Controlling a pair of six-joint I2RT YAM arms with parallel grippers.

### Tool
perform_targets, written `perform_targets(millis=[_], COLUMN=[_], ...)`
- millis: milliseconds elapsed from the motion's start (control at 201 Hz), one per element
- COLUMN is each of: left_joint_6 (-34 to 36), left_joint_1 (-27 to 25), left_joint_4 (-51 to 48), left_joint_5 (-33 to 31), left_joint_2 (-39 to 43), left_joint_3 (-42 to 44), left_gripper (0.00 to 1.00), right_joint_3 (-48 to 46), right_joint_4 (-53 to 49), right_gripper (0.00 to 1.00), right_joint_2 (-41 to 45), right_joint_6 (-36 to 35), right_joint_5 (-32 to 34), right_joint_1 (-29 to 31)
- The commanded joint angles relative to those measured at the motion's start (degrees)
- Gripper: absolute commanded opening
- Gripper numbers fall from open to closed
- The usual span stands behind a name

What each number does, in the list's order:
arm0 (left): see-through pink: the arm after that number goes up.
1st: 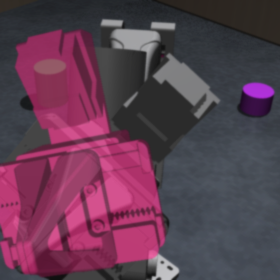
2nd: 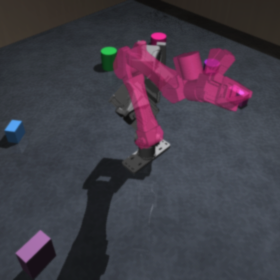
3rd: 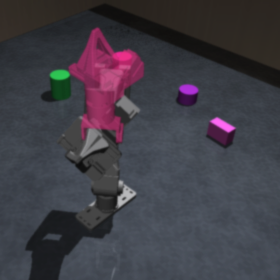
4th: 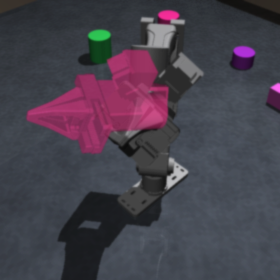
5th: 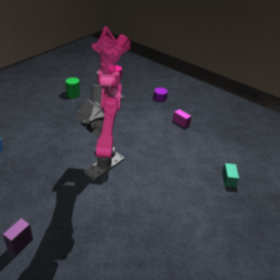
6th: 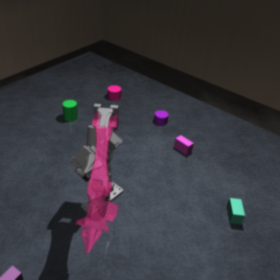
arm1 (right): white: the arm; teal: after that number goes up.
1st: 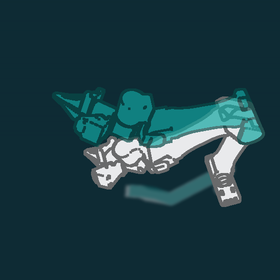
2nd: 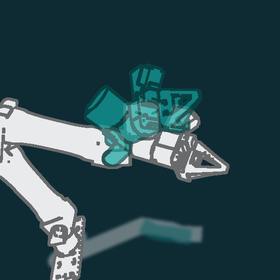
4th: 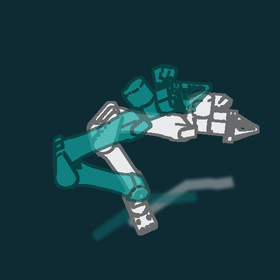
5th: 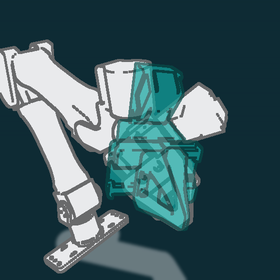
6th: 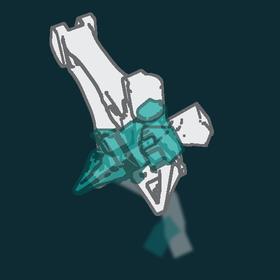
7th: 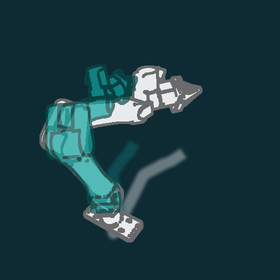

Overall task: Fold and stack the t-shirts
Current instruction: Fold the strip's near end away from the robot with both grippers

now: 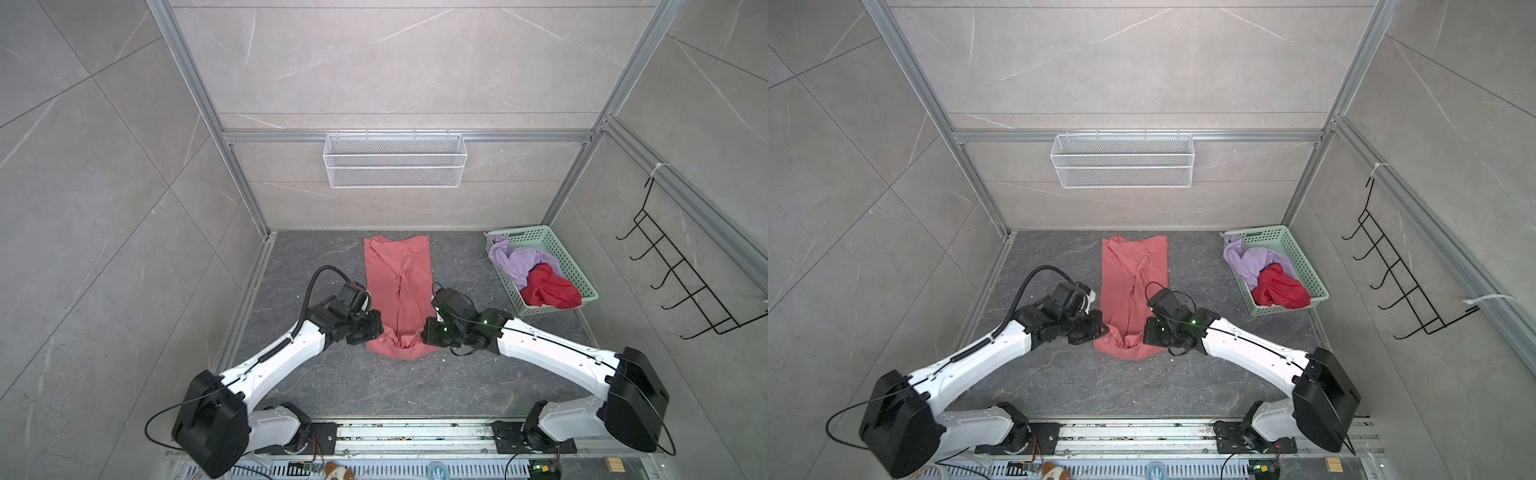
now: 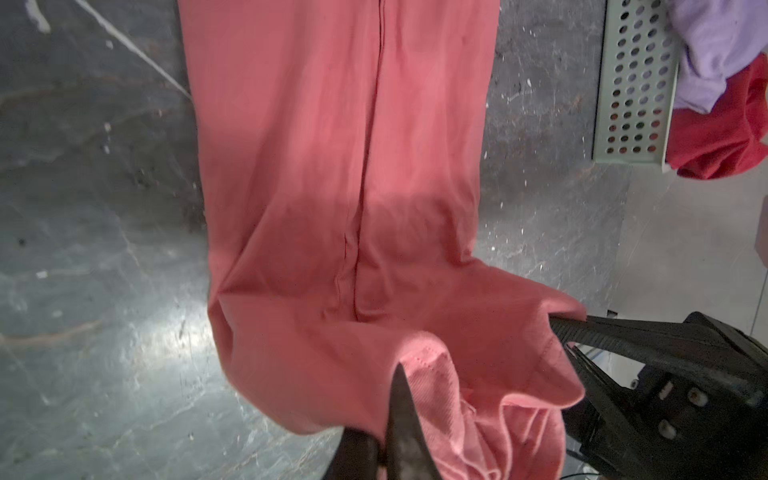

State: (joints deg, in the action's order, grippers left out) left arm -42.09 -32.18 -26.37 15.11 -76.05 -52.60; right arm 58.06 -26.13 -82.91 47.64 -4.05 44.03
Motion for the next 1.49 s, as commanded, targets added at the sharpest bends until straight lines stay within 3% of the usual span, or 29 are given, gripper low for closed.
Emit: perform_targets(millis=[0,294,443,956,1030,1120,1175,1319,1488], left_joint_6=[5.38,7.37,6.44,5.30,5.47,6.07,6.72,9.09,10.07], left_joint_1=[4.70,12.50,14.07,16.85,17.48,18.62,19.65,21.72,21.74], left_joint_4=[5.51,9.64,10.84,12.31,12.22,11.97,11.65,10.06,6.97], left_joint_5=[3.41,12.28,14.64,16.09,16.26,15.93,15.37,11.19,9.16], left_joint_2=[-5.56,-26.17,-32.74,-36.98,-36.26,-33.84,-31.60,-23.23,-14.33], left_joint_3=[-5.66,-20.55,-24.48,-27.17,-27.94,-28.26,-27.80,-24.21,-17.21], left_gripper=[0.00,0.00,0.00,0.00,0.15,0.39,0.45,0.68,0.73], right_joint_3=[6.57,26.85,30.80,30.33,30.61,29.77,28.85,25.15,16.81], right_joint_4=[3.56,0.30,-0.13,3.03,3.82,5.47,5.96,4.40,3.60], right_gripper=[0.00,0.00,0.00,0.00,0.04,0.41,0.51,0.56,0.56], right_joint_2=[-5.59,-27.28,-33.27,-37.37,-36.59,-33.69,-31.08,-23.89,-17.13], right_joint_6=[-4.97,-10.31,-9.70,-7.38,-7.21,-8.32,-9.35,-11.01,-10.05], right_joint_5=[-1.06,-8.32,-9.73,-10.53,-10.77,-10.54,-8.99,-5.66,-9.38], right_joint_1=[-4.37,-14.66,-16.48,-19.71,-20.54,-21.36,-21.68,-22.19,-22.23])
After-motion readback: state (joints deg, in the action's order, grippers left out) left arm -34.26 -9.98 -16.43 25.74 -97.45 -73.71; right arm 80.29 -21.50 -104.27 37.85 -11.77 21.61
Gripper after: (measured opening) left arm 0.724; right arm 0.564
